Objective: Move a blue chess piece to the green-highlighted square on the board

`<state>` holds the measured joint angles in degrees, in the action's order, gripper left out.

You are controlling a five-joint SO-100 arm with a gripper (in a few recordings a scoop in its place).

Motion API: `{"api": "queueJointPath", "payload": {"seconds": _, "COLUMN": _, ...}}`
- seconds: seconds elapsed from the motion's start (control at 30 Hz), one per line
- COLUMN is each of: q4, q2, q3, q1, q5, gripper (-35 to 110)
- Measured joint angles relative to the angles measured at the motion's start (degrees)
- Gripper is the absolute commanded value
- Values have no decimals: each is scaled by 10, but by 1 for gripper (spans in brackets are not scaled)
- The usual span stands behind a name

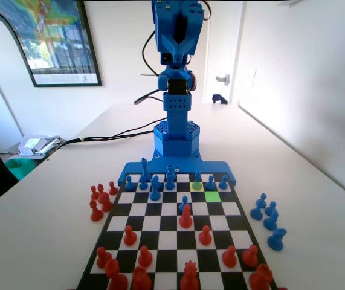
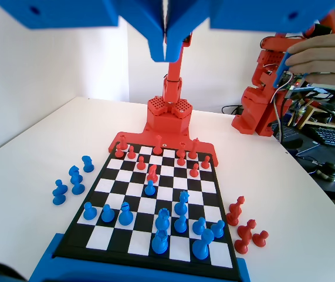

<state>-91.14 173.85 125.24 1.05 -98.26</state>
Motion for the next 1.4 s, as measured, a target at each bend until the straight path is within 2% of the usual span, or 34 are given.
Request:
{"api": "queueJointPath", "payload": {"seconds": 0.43, "q4": 5, "q2": 0, "q3": 0, "q1": -7, "q5": -17, "gripper": 1}}
{"api": "queueJointPath", "payload": {"seconds": 0.57, "q4": 11, "q2": 0, "q3": 0, "q1": -7, "q5": -91, "gripper": 1}}
{"api": "queueJointPath", "payload": {"seconds": 0.73, "q4": 32, "q2": -28, "q3": -8, "q1": -13, "q5": -129, "gripper": 1}}
{"api": "queueJointPath", "payload": {"seconds": 1.2, "q4": 18, "q2": -254, "q3": -134, "q1": -57, "q5": -297, "gripper": 1}}
{"api": "queueJointPath", "payload": {"seconds": 1.4, "q4": -6, "q2": -367, "q3": -190, "q1": -54, "q5": -404, "gripper": 1}}
